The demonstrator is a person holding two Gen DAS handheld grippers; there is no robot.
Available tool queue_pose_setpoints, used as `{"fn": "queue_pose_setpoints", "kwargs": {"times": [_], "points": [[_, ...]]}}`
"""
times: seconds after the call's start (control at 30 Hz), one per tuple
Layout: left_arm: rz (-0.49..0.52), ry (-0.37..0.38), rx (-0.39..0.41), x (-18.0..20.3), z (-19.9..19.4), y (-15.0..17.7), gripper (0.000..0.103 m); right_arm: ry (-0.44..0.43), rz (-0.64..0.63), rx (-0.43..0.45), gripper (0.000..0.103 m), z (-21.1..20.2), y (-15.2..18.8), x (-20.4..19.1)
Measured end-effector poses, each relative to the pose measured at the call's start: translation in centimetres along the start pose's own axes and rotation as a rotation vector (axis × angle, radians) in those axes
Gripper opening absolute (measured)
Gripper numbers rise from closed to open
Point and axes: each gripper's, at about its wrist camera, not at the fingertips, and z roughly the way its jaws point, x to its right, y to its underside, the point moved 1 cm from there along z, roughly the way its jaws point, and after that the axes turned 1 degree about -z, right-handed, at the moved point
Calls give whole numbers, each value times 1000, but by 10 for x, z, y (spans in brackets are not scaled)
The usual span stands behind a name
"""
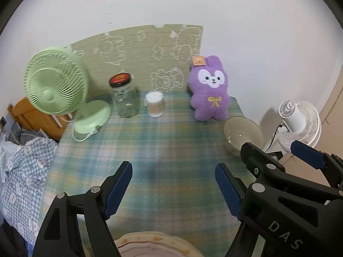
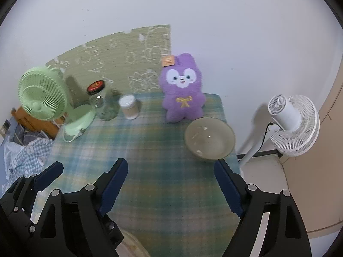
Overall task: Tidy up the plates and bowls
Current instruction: 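Withdraw both grippers up from the placed bowl, then move both grippers to the white bowl by the purple plush and grasp its rim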
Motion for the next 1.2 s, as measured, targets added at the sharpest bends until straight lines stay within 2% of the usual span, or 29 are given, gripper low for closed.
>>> {"fn": "queue_pose_setpoints", "kwargs": {"times": [0.27, 0.6, 0.97, 1.2], "points": [[44, 8, 2, 42, 38, -20, 81, -35, -11, 7, 87, 34, -14, 40], [68, 6, -32, 75, 102, -34, 79, 28, 20, -29, 87, 91, -23, 78], [92, 39, -87, 101, 166, -37, 57, 71, 70, -75, 84, 140, -18, 110], [105, 67, -117, 115, 193, -35, 39, 81, 99, -108, 72, 164, -15, 125]]}}
